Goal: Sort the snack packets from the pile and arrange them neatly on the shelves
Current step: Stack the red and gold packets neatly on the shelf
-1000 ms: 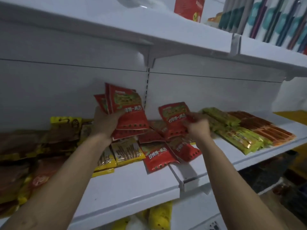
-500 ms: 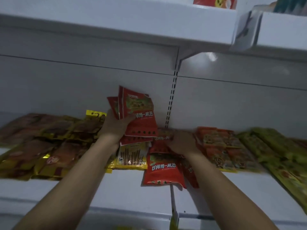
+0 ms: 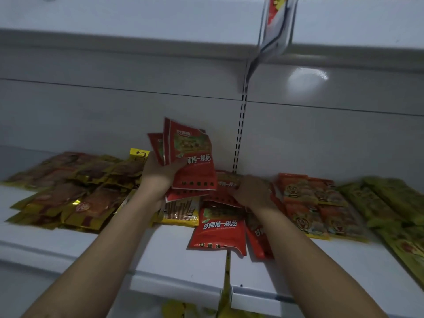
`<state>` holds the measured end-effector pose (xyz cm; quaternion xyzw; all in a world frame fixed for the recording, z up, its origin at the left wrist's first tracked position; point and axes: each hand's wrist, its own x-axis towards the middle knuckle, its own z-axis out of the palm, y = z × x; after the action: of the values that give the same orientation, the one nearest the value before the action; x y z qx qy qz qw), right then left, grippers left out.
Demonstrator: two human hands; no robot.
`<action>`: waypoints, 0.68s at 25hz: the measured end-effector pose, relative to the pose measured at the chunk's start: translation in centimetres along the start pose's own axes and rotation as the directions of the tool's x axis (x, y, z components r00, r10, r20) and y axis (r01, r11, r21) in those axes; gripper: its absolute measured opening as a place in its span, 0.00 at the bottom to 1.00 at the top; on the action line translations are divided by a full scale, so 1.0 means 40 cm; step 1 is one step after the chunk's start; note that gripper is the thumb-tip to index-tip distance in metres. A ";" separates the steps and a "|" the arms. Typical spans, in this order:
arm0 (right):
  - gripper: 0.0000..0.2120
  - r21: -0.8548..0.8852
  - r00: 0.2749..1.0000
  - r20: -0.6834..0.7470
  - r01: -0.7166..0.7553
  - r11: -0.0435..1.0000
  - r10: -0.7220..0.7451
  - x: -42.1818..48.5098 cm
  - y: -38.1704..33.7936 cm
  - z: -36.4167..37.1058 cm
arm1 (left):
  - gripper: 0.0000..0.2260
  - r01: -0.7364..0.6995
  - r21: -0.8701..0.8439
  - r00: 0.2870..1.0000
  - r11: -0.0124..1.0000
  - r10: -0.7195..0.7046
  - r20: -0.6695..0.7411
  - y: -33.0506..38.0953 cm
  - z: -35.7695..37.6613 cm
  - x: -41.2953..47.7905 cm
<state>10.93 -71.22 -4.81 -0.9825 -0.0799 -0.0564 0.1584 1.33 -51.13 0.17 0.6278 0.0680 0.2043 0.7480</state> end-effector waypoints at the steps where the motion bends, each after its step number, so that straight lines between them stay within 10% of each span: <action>1: 0.19 -0.037 1.000 0.003 -0.004 0.999 0.004 -0.004 -0.002 -0.004 | 0.16 -0.003 0.002 1.000 1.000 0.003 0.001 -0.002 0.000 -0.005; 4: 0.18 0.137 0.996 -0.083 0.032 0.990 -0.021 -0.021 -0.011 -0.051 | 0.17 0.026 -0.009 1.000 1.000 -0.026 0.015 -0.009 0.005 -0.012; 8: 0.29 0.752 0.993 0.081 -0.006 0.659 -0.083 -0.075 -0.055 -0.181 | 0.15 0.087 -0.069 0.995 0.994 -0.082 0.064 -0.017 0.059 -0.025; 14: 0.34 0.881 0.998 -0.046 0.058 0.470 -0.037 -0.070 0.007 -0.213 | 0.09 0.212 -0.100 0.973 0.972 -0.201 0.113 -0.018 0.140 -0.026; 17: 0.34 0.805 0.985 -0.120 0.021 0.593 0.128 -0.026 0.097 -0.192 | 0.09 0.170 -0.029 0.985 0.985 -0.169 0.038 -0.024 0.125 -0.015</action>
<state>9.93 -77.45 1.13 -0.7997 -0.0538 -0.0905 0.5911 2.78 -56.07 0.17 0.6111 0.1044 0.1298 0.7738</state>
